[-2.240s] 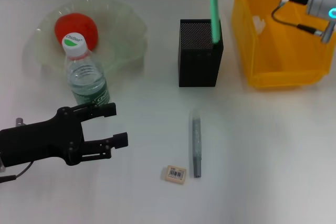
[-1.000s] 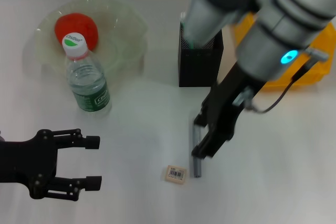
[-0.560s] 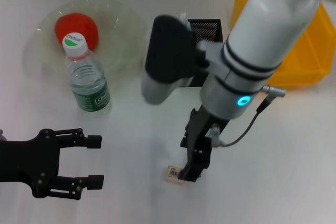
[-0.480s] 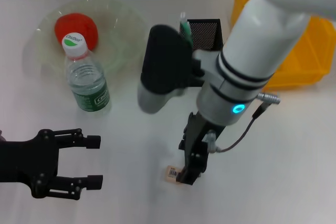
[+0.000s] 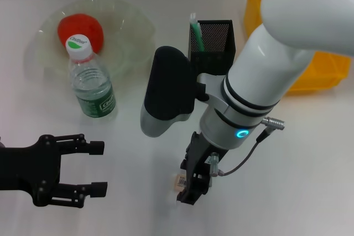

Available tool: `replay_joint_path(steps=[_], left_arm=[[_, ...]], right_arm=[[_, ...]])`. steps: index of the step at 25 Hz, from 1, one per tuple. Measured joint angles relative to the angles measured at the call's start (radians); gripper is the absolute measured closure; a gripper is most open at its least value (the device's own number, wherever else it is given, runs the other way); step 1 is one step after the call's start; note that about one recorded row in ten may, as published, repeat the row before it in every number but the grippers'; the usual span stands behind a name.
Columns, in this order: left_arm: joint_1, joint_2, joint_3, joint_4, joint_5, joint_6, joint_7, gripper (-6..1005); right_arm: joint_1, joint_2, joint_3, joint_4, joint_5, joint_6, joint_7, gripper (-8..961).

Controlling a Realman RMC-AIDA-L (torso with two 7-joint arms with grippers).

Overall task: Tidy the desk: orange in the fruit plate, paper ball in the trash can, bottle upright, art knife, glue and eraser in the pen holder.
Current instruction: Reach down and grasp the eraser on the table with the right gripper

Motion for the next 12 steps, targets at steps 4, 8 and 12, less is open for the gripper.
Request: replay_joint_path(steps=[4,8,12], left_arm=[[-0.001,-0.001,0.0,0.001,0.001,-0.002,0.0,155],[-0.002,-0.003,0.0,-0.002,0.001,-0.011,0.0,155],[-0.003,-0.004,-0.002,-0.002,0.001,-0.023,0.0,155]], right_arm=[[0.0,0.0,-0.024,0.025,0.0,0.039,0.001,322],[0.0,0.0,-0.039,0.028,0.0,0.055,0.001,423],[0.002,0.0,-0.05,0.031,0.0,0.058,-0.001,503]])
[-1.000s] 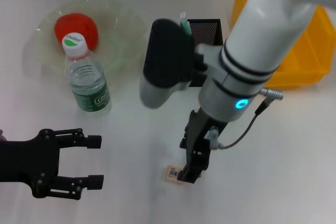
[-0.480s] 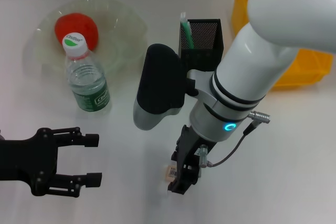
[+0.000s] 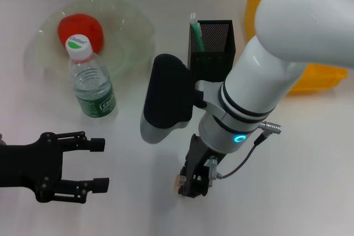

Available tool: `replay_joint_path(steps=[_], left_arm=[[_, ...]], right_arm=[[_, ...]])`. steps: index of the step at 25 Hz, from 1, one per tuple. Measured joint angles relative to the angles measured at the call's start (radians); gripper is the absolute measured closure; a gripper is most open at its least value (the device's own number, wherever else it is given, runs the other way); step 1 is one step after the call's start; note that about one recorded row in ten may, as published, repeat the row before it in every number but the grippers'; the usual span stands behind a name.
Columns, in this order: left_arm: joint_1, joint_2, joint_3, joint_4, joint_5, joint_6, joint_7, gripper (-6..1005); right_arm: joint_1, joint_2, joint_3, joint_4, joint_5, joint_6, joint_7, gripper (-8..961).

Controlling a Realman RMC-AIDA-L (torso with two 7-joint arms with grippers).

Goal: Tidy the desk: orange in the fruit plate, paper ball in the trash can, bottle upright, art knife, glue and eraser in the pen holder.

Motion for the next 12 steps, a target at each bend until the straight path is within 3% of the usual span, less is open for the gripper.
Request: replay_joint_path(steps=[8,12], left_arm=[[0.001,-0.001,-0.013,-0.002,0.0,-0.01,-0.001,155],[0.003,-0.001,-0.018,-0.002,0.0,-0.012,0.0,155]], right_arm=[[-0.001,0.0,-0.006,-0.012,-0.007,-0.002,0.0,635],[-0.034,-0.005,0.087,-0.085,-0.023,-0.06,-0.009,678]])
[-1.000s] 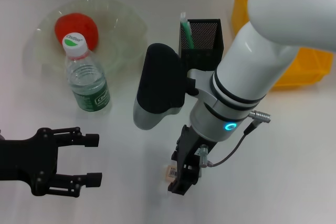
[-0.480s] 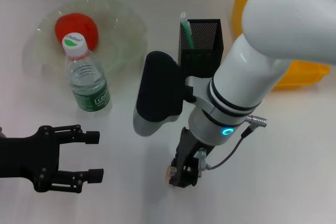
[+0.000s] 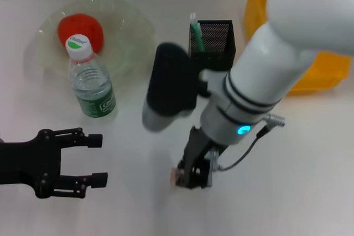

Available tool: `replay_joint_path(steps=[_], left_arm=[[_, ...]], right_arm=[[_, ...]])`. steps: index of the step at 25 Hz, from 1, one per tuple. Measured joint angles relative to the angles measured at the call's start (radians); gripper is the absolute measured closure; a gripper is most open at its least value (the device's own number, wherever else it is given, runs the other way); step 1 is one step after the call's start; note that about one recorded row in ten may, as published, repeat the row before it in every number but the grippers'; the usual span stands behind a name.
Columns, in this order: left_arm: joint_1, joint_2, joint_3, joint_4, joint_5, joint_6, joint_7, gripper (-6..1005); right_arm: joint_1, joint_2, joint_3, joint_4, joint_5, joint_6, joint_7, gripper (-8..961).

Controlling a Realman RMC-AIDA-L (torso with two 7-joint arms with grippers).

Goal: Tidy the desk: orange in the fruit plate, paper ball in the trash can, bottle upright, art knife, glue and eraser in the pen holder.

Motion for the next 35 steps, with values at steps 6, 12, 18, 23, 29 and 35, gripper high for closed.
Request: replay_joint_path(steps=[6,12,18,23,29,35], left_arm=[[0.001,0.0,-0.005,0.0,0.0,-0.001,0.008,155],[-0.004,-0.001,-0.007,0.0,-0.002,-0.002,0.011,155],[-0.005,-0.001,-0.013,0.002,-0.005,-0.002,0.014,155],[-0.005,-0.002,-0.03,0.006,-0.006,-0.001,0.013,155],[-0.006,-0.002,-0.058,0.007,-0.008,0.006,0.009,155],[-0.015,-0.002,-0.06,0.002,-0.009,0.0,0.013,155]], right_arm=[[-0.056,-0.003,0.395,-0.232,-0.158,-0.129,-0.005,689],[-0.026,-0.005,0.6,-0.216,-0.268,-0.065,-0.009,676],[-0.013,-0.002,0.599,-0.152,-0.361,0.01,0.01,663],[-0.023,0.0,0.599,-0.203,-0.336,-0.033,0.016,563],[-0.009,0.001,0.569,-0.255,-0.239,-0.246,0.06,416],[-0.007,0.002,0.378,-0.152,-0.234,-0.227,0.176,391]])
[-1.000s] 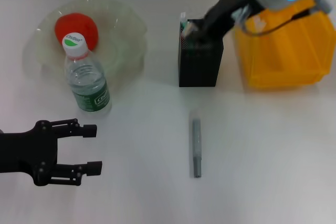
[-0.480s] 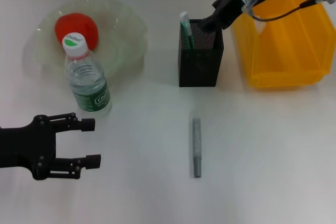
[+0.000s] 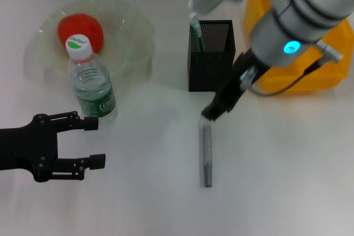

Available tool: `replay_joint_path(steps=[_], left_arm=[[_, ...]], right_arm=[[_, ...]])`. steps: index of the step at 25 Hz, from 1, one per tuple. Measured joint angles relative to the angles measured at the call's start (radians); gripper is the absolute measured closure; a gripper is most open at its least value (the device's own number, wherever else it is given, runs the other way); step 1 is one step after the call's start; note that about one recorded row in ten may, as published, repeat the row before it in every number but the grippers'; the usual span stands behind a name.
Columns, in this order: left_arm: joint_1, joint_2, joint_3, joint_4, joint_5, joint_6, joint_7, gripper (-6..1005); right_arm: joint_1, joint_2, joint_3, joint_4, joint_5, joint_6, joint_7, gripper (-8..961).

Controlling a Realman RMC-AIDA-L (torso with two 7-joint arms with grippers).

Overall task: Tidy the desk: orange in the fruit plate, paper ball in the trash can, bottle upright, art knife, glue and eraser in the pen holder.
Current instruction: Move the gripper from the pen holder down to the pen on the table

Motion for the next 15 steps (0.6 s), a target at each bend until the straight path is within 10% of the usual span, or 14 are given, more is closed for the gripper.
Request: replay_joint_path(steps=[15], left_arm=[[-0.016,-0.007,-0.02,-0.002,-0.001,-0.016,0.006,155]], right_arm=[[0.027,0.003,-0.163,0.26,0.008,0.252,0.039,396]])
